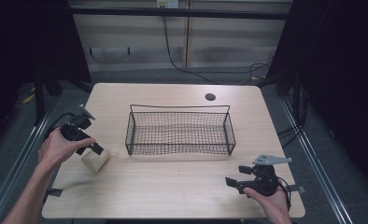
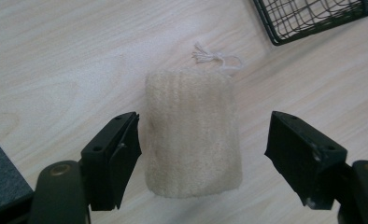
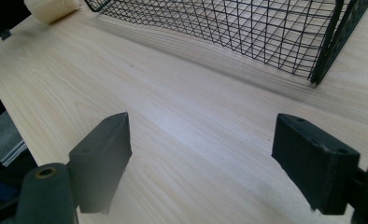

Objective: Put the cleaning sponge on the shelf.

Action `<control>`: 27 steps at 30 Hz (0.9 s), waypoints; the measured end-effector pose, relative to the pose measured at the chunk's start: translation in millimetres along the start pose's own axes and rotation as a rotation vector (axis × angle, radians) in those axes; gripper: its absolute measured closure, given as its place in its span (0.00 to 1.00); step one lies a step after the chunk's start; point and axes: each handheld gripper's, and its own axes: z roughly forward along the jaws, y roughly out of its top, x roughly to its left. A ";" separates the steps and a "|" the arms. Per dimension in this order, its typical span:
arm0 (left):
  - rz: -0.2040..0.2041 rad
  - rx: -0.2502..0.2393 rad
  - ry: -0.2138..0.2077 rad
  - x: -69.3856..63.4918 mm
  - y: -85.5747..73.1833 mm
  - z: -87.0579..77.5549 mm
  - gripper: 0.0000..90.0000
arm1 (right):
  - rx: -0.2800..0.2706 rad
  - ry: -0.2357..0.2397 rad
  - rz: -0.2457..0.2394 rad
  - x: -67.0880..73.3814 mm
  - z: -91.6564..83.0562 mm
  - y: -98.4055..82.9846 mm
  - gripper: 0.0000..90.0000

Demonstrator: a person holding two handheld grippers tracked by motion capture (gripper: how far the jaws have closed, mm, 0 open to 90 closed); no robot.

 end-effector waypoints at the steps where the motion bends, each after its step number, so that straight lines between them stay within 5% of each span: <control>1: -0.002 0.012 0.008 0.2 0.3 1.4 0.28 | 0.002 0.000 -0.001 0.2 0.1 -0.1 0.22; 19: 0.022 0.088 0.014 -0.7 4.9 27.2 0.25 | 0.007 0.001 -0.001 0.1 0.9 -0.1 0.22; 27: -0.023 0.114 0.037 2.7 3.5 37.9 0.25 | 0.007 0.008 -0.002 0.5 1.2 0.1 0.22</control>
